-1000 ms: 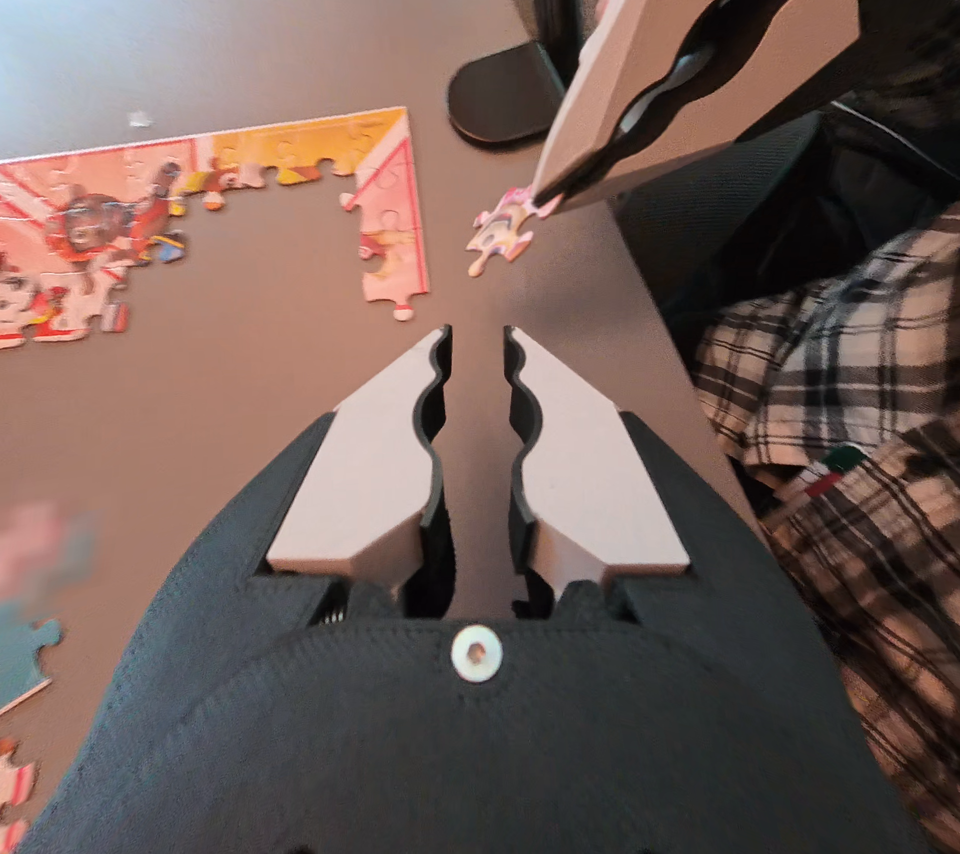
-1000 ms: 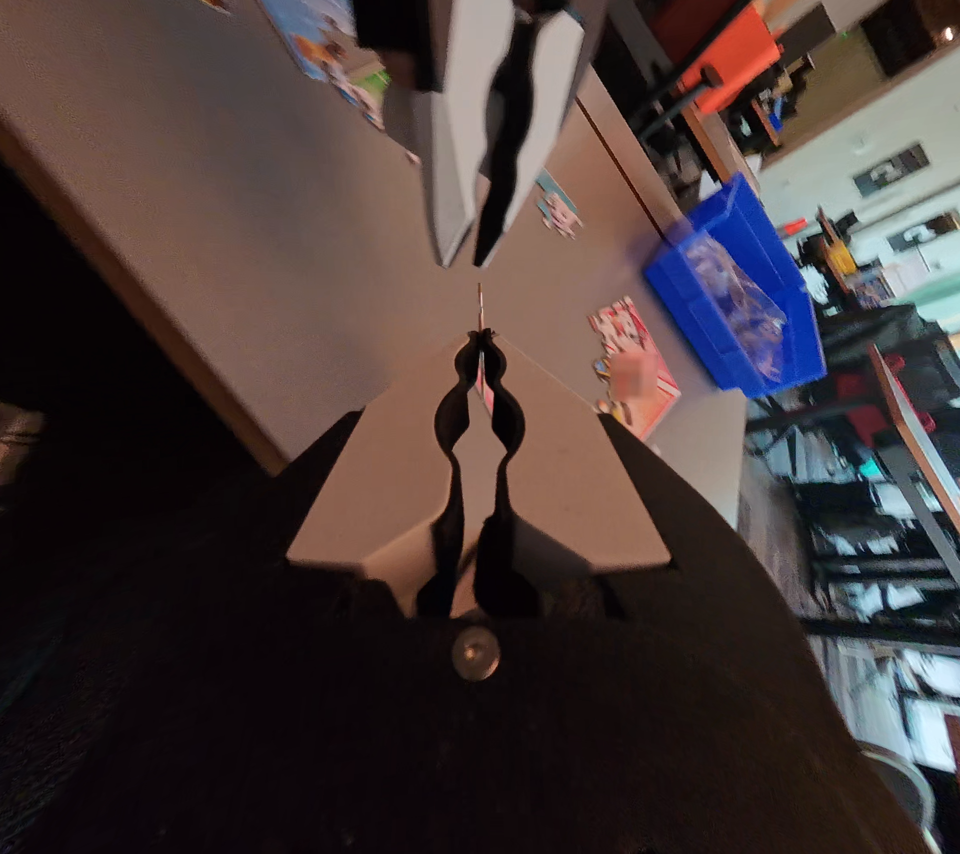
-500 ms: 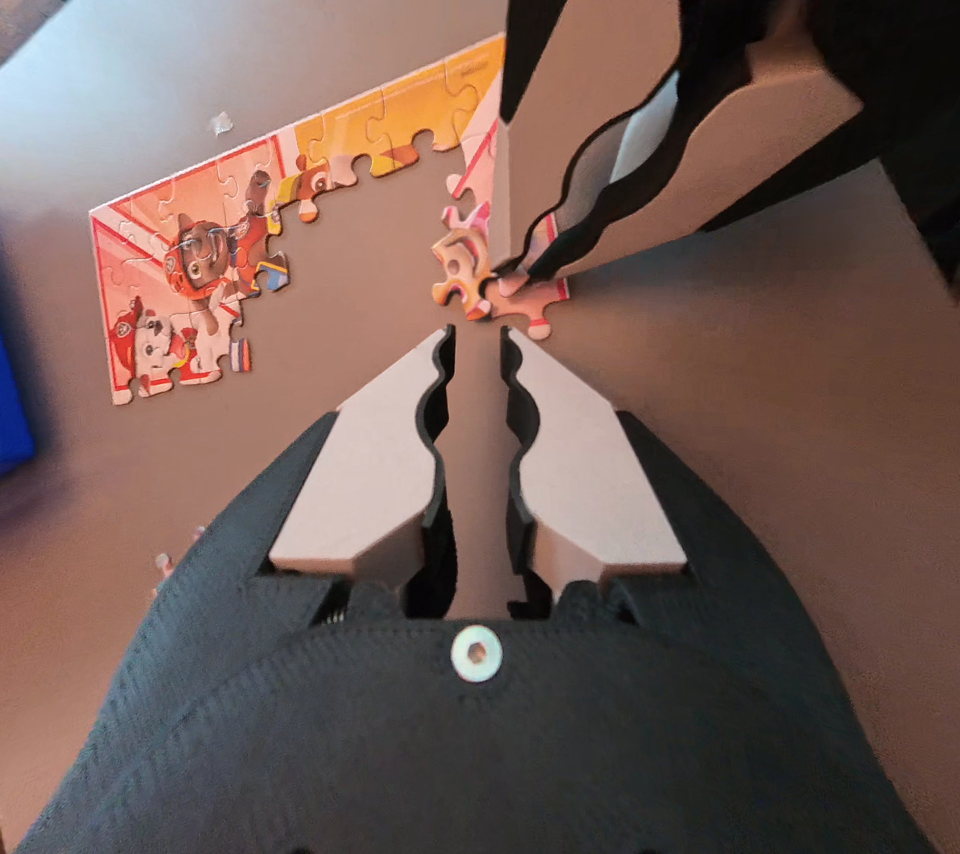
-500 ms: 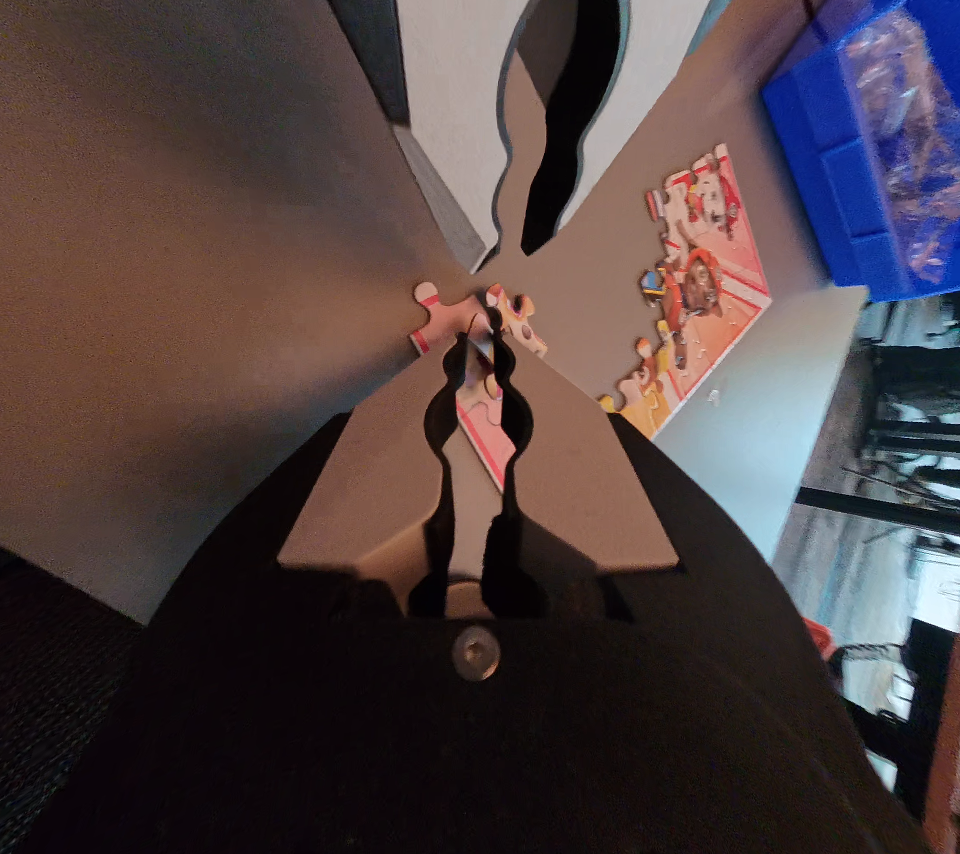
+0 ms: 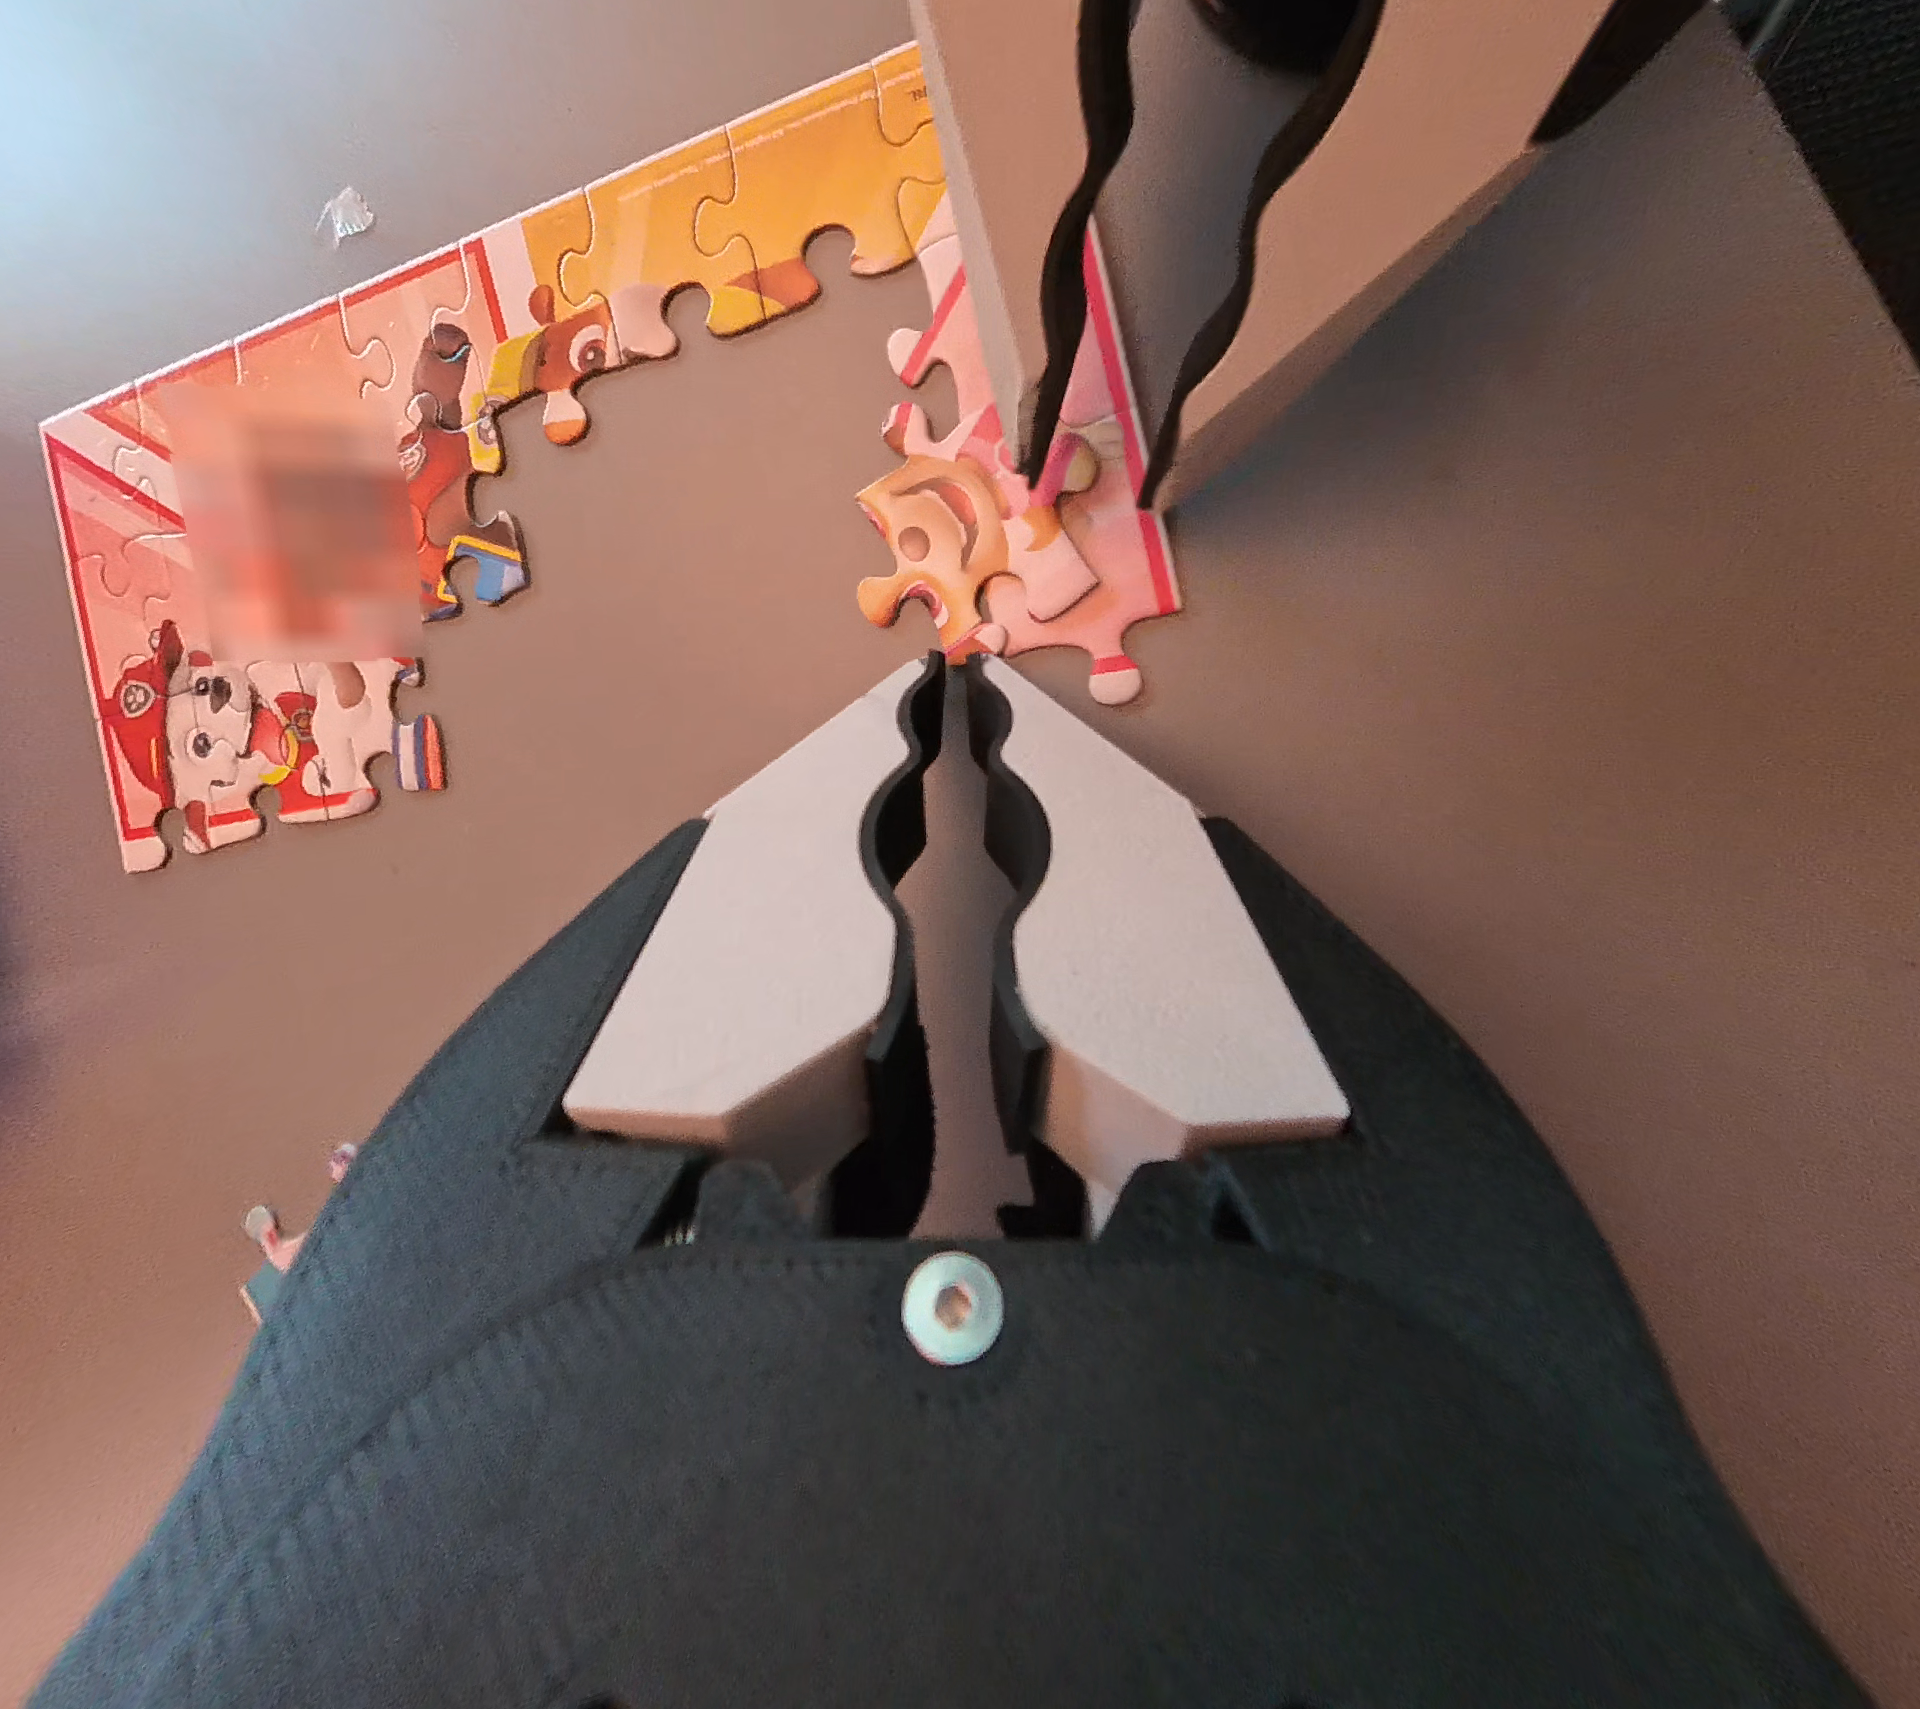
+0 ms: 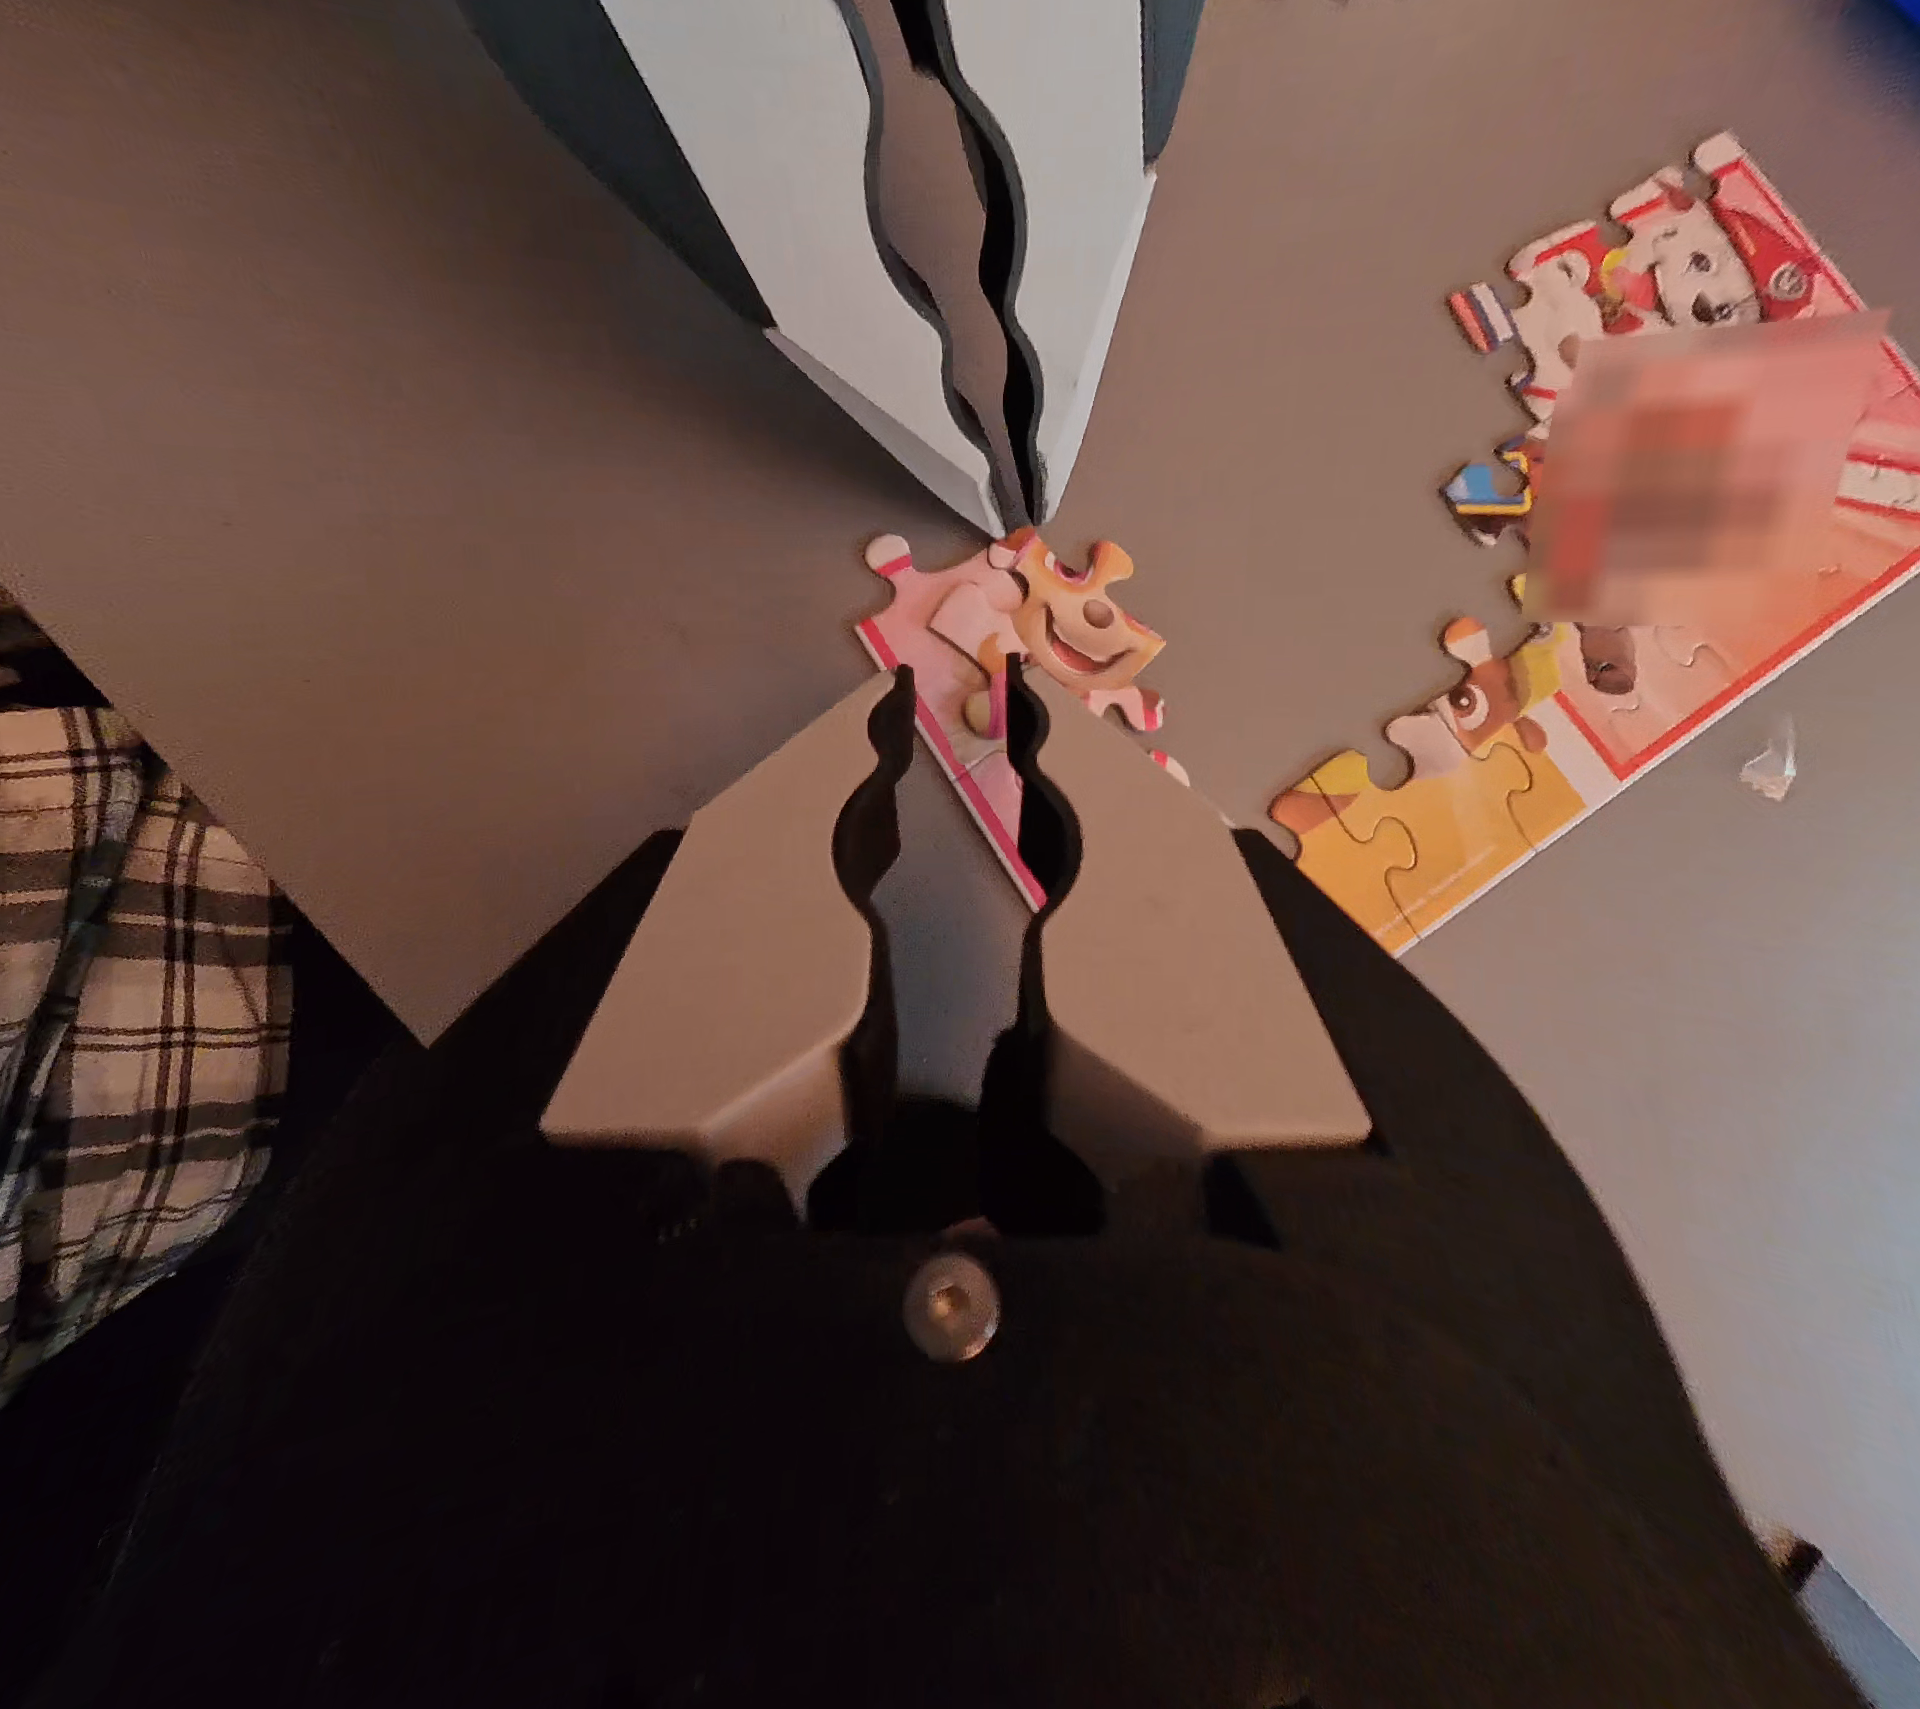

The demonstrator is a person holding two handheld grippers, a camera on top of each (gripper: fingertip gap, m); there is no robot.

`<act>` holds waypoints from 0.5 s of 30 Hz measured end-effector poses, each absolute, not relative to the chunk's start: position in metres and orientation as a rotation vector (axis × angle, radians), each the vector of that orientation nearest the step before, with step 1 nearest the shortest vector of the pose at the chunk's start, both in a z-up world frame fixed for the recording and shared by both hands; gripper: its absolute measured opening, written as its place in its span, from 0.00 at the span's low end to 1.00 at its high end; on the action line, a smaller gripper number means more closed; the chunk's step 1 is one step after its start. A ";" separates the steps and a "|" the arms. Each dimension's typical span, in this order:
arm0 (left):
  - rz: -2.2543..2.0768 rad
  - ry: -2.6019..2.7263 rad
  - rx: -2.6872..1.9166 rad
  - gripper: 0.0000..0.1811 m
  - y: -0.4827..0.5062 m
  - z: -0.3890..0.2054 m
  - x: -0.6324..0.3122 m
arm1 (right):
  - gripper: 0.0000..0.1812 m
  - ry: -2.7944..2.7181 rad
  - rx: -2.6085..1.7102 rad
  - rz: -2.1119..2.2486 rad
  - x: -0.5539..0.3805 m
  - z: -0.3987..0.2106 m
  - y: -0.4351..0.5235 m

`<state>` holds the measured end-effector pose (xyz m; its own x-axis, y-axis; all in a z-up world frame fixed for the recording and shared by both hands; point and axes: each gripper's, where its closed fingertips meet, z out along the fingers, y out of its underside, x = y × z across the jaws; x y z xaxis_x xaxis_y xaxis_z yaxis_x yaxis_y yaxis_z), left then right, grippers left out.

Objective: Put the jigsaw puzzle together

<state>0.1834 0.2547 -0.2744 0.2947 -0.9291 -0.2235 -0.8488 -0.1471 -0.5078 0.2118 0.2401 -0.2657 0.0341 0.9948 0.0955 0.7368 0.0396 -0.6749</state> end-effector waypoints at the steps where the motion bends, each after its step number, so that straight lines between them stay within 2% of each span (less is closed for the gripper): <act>1: -0.194 1.582 -2.024 0.02 0.256 -0.275 0.184 | 0.06 -1.762 -1.764 0.588 0.213 -0.269 0.241; 2: -0.199 1.581 -2.027 0.02 0.257 -0.275 0.184 | 0.02 -1.771 -1.776 0.581 0.213 -0.272 0.243; 5: -0.209 1.581 -2.034 0.02 0.260 -0.275 0.185 | 0.00 -1.784 -1.787 0.609 0.210 -0.274 0.242; 15: -0.202 1.559 -2.064 0.03 0.267 -0.269 0.179 | 0.00 -1.723 -1.790 0.765 0.196 -0.261 0.250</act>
